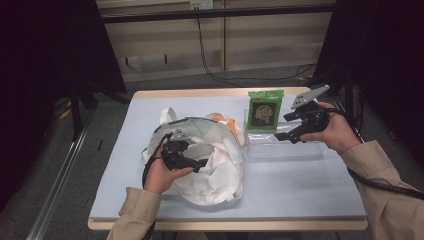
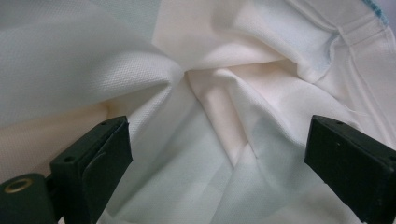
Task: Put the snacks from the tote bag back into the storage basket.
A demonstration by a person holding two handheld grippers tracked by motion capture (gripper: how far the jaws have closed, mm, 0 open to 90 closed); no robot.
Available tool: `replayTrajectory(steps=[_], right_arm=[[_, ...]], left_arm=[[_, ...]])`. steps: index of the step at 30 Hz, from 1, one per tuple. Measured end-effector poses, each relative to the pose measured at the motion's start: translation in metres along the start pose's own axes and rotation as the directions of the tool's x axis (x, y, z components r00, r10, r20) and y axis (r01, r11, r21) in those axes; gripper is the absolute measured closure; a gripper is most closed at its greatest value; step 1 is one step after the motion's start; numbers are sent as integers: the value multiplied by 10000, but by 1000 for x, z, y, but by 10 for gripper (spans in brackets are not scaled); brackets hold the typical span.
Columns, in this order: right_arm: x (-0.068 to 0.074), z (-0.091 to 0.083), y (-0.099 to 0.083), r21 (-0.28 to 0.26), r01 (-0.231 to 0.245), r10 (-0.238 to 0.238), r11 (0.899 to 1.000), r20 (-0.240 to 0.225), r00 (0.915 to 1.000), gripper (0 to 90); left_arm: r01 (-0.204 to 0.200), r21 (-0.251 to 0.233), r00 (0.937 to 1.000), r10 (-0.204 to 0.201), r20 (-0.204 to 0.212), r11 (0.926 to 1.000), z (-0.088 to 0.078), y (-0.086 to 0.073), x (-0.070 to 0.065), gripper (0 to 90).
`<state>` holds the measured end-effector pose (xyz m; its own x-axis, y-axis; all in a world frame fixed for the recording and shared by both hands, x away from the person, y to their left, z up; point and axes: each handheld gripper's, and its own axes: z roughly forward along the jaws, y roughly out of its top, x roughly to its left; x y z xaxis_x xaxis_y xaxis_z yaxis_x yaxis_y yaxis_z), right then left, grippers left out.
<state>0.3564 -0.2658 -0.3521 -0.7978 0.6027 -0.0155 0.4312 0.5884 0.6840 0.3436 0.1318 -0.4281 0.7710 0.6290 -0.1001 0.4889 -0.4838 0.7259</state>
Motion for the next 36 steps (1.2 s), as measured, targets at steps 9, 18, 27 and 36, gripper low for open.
replayTrajectory(steps=[9,18,27,36], right_arm=[[12,2,-6,-144,72,-74,9999,-137,9999,170],[20,3,-14,-383,4,-19,9993,-388,9992,160],[32,4,-24,-404,131,-150,9991,-462,9988,154],[39,6,-33,-442,165,-191,9989,-591,9981,147]], left_arm=[[-37,-53,9999,38,167,10000,0,1,0,66],[-52,-14,9998,53,191,10000,0,3,0,63],[-46,-13,9996,47,272,10000,1,5,-2,61],[-168,76,9994,166,290,9998,1,5,-2,59]])
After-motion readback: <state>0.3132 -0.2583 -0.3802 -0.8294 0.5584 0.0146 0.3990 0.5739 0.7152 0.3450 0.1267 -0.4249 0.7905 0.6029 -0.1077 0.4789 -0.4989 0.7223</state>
